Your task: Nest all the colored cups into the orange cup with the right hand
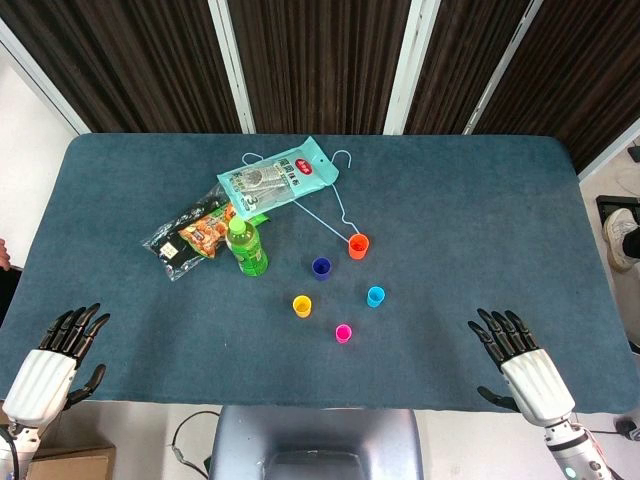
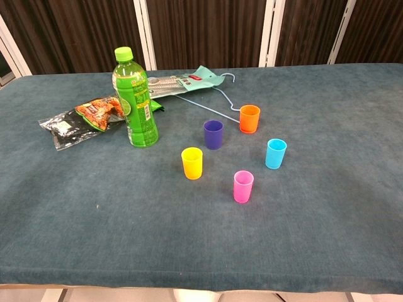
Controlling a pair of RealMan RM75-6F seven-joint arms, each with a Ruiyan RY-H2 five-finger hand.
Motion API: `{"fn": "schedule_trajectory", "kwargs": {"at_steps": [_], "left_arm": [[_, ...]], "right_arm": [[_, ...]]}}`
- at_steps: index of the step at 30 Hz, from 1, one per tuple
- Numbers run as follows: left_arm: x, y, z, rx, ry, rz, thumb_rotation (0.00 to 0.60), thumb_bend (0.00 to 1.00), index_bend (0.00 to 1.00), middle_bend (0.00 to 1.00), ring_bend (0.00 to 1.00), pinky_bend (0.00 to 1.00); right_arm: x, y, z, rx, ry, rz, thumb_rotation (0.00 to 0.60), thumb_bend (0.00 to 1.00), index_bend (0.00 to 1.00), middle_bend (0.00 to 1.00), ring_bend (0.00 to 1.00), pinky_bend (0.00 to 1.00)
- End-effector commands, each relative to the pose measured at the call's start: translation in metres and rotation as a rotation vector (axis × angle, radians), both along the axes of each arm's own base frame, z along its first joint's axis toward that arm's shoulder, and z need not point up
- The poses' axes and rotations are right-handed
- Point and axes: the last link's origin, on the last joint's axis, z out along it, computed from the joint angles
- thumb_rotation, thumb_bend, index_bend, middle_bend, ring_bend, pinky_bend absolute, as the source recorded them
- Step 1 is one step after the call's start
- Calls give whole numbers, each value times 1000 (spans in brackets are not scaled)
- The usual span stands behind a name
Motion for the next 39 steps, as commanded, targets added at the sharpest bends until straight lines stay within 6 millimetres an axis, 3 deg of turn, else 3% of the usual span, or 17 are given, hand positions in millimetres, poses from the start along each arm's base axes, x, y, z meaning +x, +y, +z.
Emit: {"fn": "schedule_trajectory", "kwargs": {"at_steps": [1,7,12,16,20,26,29,39], "left_arm": [[0,0,-1,-3,1,-1,600,423,0,0,0,100],[0,0,-1,-6,-7,6,600,423,0,0,0,100],[0,1,0,-15,-14,15,600,423,0,0,0,100],[-2,2,3,-10,-13,27,600,423,0,0,0,100],[-4,4,6,4,-17,46,600,424,0,0,0,101],[-6,7,6,5,-13,62,600,429,0,0,0,101],[-7,8,6,0,-10,71,600,430,0,0,0,100],[-11,7,13,15,-23,88,600,431,0,0,0,101]], "right_arm": [[0,0,0,1,-2,-6,600,102,0,0,0,0],[5,-11,-9,17,-26,23,600,102,0,0,0,0],[29,-49,-19,43,-80,57,600,104,2,0,0,0],[68,-97,-32,83,-117,73,600,147,77,0,0,0],[120,-150,-56,122,-75,95,600,202,167,0,0,0],[179,-197,-104,126,15,108,600,240,267,0,0,0],[196,-211,-126,128,40,86,600,270,321,0,0,0],[215,-233,-185,134,151,36,600,324,371,0,0,0]]}}
